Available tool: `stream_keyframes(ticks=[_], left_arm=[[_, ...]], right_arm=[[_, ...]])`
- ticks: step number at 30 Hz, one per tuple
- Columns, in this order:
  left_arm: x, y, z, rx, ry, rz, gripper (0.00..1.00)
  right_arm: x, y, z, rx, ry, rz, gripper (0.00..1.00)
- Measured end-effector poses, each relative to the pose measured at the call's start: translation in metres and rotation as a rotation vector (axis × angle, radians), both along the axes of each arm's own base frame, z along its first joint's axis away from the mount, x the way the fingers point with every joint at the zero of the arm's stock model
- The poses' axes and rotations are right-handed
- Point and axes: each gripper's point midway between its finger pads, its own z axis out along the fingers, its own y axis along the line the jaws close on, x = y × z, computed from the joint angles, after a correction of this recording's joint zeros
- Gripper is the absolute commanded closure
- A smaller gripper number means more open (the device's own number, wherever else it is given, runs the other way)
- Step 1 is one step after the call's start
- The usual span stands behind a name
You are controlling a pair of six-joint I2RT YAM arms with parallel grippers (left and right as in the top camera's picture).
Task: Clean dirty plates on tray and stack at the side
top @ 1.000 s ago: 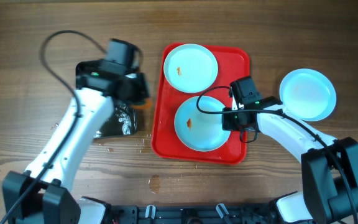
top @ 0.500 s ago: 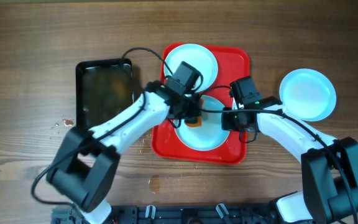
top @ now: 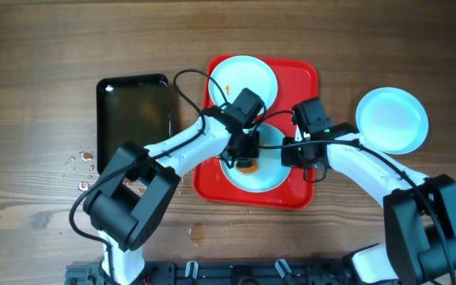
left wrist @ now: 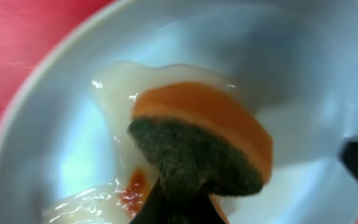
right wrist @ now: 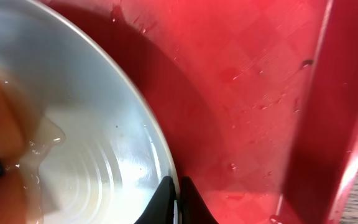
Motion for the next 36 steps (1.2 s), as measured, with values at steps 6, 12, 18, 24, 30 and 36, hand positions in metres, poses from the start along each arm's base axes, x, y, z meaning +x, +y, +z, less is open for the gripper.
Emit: stream_keyframes(ticks=[6, 12, 18, 24, 30, 36], left_arm=[[0.008, 0.036, 0.000, 0.178, -0.045, 0.022, 0.96], [0.008, 0.071, 0.006, 0.328, -0.028, 0.057, 0.96], [0.019, 0.087, 0.027, 0.356, -0.033, 0.133, 0.96], [0.037, 0.136, 0.062, 0.345, -0.063, 0.292, 0.96], [0.049, 0.192, 0.101, 0.313, -0.109, 0.416, 0.96], [0.055, 0.258, 0.092, 0.338, -0.083, 0.571, 0.96]], right_arm=[[-0.003, 0.001, 0.000, 0.010, 0.016, -0.021, 0.96], [-0.010, 0.016, 0.001, 0.065, 0.043, -0.003, 0.96], [-0.011, 0.016, 0.001, 0.065, 0.050, -0.007, 0.96], [-0.012, 0.008, -0.001, 0.040, 0.055, -0.009, 0.96], [-0.005, 0.007, 0.000, 0.024, 0.010, 0.056, 0.96], [-0.006, -0.001, 0.006, -0.032, 0.008, 0.105, 0.96]])
